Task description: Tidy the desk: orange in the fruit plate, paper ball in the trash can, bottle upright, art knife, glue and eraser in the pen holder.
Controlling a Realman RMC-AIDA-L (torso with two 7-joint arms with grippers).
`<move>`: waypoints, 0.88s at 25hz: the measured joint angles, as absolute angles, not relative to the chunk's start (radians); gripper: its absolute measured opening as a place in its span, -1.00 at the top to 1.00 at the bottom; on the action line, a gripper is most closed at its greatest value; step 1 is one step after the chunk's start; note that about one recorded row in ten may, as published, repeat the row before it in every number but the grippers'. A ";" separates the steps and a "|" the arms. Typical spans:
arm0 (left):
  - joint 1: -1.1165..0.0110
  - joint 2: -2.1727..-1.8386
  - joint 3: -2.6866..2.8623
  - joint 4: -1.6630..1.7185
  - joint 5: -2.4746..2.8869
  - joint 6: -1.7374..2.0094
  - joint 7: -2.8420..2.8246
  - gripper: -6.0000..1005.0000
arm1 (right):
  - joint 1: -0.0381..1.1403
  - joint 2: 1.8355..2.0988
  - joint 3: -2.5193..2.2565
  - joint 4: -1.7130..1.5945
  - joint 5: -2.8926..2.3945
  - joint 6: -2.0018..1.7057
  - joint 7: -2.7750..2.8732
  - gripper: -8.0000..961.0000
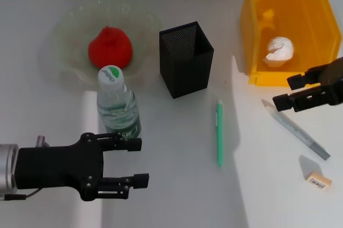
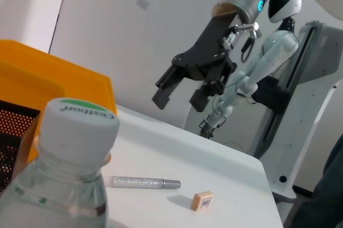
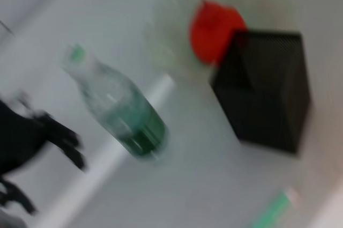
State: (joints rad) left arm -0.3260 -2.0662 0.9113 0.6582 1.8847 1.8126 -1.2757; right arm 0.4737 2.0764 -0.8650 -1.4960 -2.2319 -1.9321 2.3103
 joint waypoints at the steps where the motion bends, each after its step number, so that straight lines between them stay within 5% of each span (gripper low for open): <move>1: -0.330 -2.066 0.911 0.659 1.885 1.813 -1.282 -0.53 | 0.434 2.072 -0.830 -1.444 -2.149 -1.921 2.237 -0.67; 5: -0.352 -2.063 0.911 0.661 1.886 1.815 -1.321 -0.53 | 0.357 2.025 -0.693 -1.126 -1.923 -1.943 1.923 -0.67; 6: -0.356 -2.063 0.911 0.665 1.886 1.815 -1.331 -0.53 | 0.351 1.987 -0.637 -0.921 -1.891 -1.970 1.742 -0.67; 7: -0.359 -2.062 0.911 0.670 1.886 1.815 -1.340 -0.53 | 0.351 1.987 -0.637 -0.921 -1.891 -1.970 1.742 -0.67; 9: -0.368 -2.064 0.911 0.685 1.891 1.815 -1.367 -0.53 | 0.346 1.939 -0.597 -0.665 -1.892 -1.982 1.478 -0.67; 13: -0.381 -2.065 0.917 0.691 1.897 1.814 -1.391 -0.53 | 0.321 1.915 -0.593 -0.521 -1.895 -1.974 1.264 -0.67; 22: -0.432 -2.070 1.043 0.803 1.899 1.773 -1.685 -0.53 | 0.246 1.930 -0.590 -0.509 -1.904 -1.962 1.166 -0.67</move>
